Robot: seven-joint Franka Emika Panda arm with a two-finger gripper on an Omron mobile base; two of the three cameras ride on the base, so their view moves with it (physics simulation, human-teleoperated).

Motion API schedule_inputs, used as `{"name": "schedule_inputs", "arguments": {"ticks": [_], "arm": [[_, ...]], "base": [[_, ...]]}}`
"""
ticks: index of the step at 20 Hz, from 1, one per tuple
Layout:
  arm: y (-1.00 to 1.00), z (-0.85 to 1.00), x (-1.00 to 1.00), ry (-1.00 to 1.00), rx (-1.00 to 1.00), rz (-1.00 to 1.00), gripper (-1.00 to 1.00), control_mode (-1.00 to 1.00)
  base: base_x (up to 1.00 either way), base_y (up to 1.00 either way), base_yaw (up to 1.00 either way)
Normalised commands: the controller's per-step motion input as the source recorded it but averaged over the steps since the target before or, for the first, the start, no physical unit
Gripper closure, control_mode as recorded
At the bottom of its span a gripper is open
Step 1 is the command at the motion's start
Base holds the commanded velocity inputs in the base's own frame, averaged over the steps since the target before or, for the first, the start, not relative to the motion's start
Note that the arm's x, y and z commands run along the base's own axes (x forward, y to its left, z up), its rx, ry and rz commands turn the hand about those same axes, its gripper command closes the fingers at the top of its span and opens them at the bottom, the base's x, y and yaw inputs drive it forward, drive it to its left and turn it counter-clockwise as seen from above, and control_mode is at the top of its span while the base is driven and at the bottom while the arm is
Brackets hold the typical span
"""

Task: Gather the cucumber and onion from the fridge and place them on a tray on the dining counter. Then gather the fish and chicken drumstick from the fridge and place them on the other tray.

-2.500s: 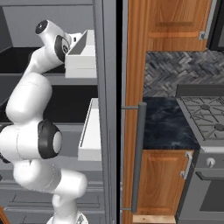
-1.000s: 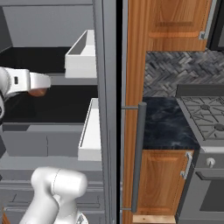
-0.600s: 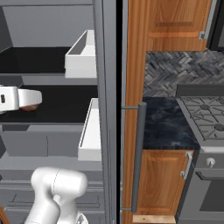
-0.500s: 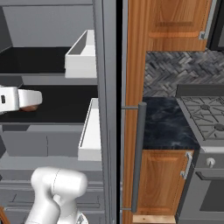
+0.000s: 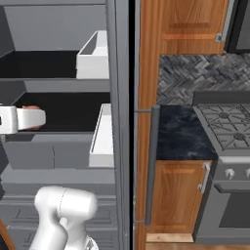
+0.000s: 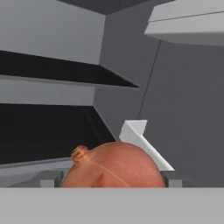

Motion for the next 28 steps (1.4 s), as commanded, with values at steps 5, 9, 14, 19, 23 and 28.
{"name": "schedule_inputs", "arguments": {"ticks": [5,9,14,19,23,28], "arm": [[0.00,0.00,0.00,0.00,0.00,0.00,1.00,1.00],[0.00,0.00,0.00,0.00,0.00,0.00,1.00,1.00],[0.00,0.00,0.00,0.00,0.00,0.00,1.00,1.00],[0.00,0.00,0.00,0.00,0.00,0.00,1.00,1.00],[0.00,0.00,0.00,0.00,0.00,0.00,1.00,1.00],[0.00,0.00,0.00,0.00,0.00,0.00,1.00,1.00]], "base": [[-0.80,-0.11,-0.17],[-0.77,0.10,-0.32],[-0.58,0.47,-0.42],[-0.55,0.49,-0.46],[-0.55,-0.04,-0.39],[-0.56,0.00,-0.45]]}}
